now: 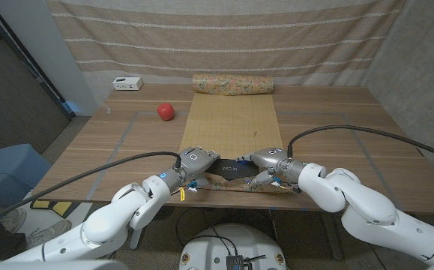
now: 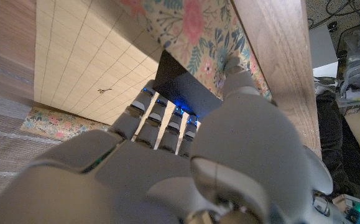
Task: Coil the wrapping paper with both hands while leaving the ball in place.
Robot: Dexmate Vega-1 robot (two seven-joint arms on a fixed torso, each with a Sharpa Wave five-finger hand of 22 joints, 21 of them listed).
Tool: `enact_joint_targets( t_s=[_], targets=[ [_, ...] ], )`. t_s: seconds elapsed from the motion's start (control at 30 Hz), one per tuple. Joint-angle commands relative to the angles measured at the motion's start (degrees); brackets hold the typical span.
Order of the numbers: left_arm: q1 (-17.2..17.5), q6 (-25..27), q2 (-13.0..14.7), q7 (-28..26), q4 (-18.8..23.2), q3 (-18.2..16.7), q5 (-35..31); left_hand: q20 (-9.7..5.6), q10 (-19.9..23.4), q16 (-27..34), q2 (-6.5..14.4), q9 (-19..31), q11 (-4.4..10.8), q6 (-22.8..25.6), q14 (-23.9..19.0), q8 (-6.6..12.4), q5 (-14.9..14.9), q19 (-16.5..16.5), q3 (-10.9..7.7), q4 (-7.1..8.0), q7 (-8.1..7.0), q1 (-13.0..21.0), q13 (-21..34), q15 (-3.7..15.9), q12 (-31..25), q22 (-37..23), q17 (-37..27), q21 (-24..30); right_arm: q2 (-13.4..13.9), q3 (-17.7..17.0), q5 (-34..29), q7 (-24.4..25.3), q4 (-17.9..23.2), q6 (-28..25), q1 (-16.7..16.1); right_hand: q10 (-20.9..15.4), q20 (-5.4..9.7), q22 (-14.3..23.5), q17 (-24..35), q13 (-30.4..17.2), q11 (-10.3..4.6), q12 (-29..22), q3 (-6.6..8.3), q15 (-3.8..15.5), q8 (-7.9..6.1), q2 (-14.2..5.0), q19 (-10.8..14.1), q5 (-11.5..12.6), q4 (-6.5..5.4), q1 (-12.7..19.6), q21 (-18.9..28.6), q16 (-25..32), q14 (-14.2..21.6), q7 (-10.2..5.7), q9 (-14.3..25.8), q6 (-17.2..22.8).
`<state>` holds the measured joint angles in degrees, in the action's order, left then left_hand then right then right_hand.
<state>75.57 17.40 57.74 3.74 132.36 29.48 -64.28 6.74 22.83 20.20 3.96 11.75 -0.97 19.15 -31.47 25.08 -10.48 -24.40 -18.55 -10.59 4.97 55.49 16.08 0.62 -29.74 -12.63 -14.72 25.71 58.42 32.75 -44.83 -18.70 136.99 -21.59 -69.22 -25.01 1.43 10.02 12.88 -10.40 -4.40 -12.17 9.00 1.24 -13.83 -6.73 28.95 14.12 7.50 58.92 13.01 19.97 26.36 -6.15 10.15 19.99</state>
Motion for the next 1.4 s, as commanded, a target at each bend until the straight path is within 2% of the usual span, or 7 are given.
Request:
enact_joint_targets(
  t_s=[0.03,0.2,0.4,0.47,0.87,1.13,1.4],
  targets=[
    [1.6,1.3,-0.8,-3.9,-0.6,-1.4,0.5,-0.61,10.3,0.6,7.2,0.5,7.00,18.5,-5.3,5.58,-1.2,-2.1,-3.65,2.48,-7.29,6.0,2.2,7.12,-3.7,-0.4,-0.6,1.6,1.5,-3.9,6.2,10.6,-2.1,5.7,-3.4,-8.4,-0.11,0.4,3.1,-1.1,-0.27,-1.6,-0.28,9.26,-1.75,-1.98,1.8,0.3,-0.25,1.4,0.6,3.4,5.0,-1.20,0.5,15.0],
    [1.9,2.1,-1.3,-3.3,-0.4,-2.3,3.1,-0.60,13.1,0.7,8.3,0.4,6.68,20.5,-7.7,6.04,-1.9,-2.4,-6.97,4.08,-6.09,6.4,2.4,6.78,-4.2,-0.6,-0.1,2.7,1.8,-4.5,8.3,11.3,-2.8,6.6,-3.4,-12.7,0.00,0.6,4.0,-1.3,-1.01,-2.7,0.08,9.26,-3.12,-3.33,1.9,0.0,-1.51,0.4,0.5,3.9,6.2,-1.97,0.4,22.0],
    [2.4,3.7,-1.9,-2.9,-0.1,-3.4,5.9,-1.01,16.0,0.3,8.3,0.1,6.55,20.5,-9.8,5.29,-2.5,-2.9,-11.00,5.77,-5.27,6.8,1.7,6.25,-3.8,-1.0,1.3,4.1,1.8,-5.5,12.4,11.9,-3.8,7.5,-3.5,-15.5,0.18,0.6,4.3,-1.2,-1.29,-3.3,0.85,9.35,-2.82,-3.96,1.7,-0.2,-2.57,-0.3,0.5,3.8,7.1,-2.35,0.3,23.8],
    [2.7,3.8,-2.3,-2.8,-0.1,-4.5,9.3,-1.26,16.7,0.0,8.3,0.0,4.59,20.2,-10.7,4.78,-2.6,-3.2,-12.45,6.76,-4.74,6.6,1.2,5.98,-3.4,-1.1,1.9,4.8,1.8,-5.9,14.5,11.8,-4.4,8.1,-3.4,-16.1,0.14,0.6,4.3,-1.2,-0.76,-3.4,1.04,9.32,-2.84,-3.96,2.0,-0.3,-2.76,-0.4,0.6,3.9,7.7,-1.93,0.2,24.5],
    [1.8,5.2,-4.0,2.1,-2.3,-10.1,34.3,-1.85,19.0,-0.3,8.0,-0.1,4.21,19.2,-14.0,3.18,-2.3,-5.6,-16.03,9.51,-2.19,5.2,-0.1,5.34,-2.1,-1.6,3.4,7.5,2.0,-4.7,23.7,3.9,-6.1,6.5,2.0,-19.8,-0.23,0.7,4.4,-1.2,0.54,-4.2,1.76,8.80,-2.37,-3.64,2.8,-0.7,-3.35,-0.8,0.9,4.4,10.7,-0.54,0.2,26.3],
    [-5.5,7.2,-2.4,10.9,-4.8,-9.6,50.7,-1.60,19.5,-0.5,8.0,-0.1,3.38,19.1,-15.0,2.52,-2.2,-6.3,-17.49,10.06,-0.98,5.1,-0.6,4.80,-1.5,-1.7,3.8,8.6,2.1,-5.1,30.8,3.0,-8.5,6.7,4.3,-22.0,-0.23,0.7,4.7,-1.1,0.77,-4.6,2.16,8.77,-2.07,-3.74,3.4,-0.9,-3.85,-1.2,1.1,5.0,12.7,-0.08,0.2,27.4],
    [-18.7,11.4,0.8,22.0,-7.5,-3.1,60.2,-1.40,19.5,-0.8,7.9,-0.1,2.56,18.6,-15.5,1.70,-2.1,-6.6,-18.50,10.97,0.14,4.4,-1.1,4.16,-0.8,-1.9,3.8,9.4,2.5,-5.3,37.3,3.7,-11.1,7.4,5.4,-25.1,-0.04,0.8,5.7,-1.1,1.01,-5.1,2.85,8.89,-2.33,-4.24,4.7,-1.2,-4.61,-1.5,1.7,6.1,15.0,0.47,0.2,30.3]
  ],
)
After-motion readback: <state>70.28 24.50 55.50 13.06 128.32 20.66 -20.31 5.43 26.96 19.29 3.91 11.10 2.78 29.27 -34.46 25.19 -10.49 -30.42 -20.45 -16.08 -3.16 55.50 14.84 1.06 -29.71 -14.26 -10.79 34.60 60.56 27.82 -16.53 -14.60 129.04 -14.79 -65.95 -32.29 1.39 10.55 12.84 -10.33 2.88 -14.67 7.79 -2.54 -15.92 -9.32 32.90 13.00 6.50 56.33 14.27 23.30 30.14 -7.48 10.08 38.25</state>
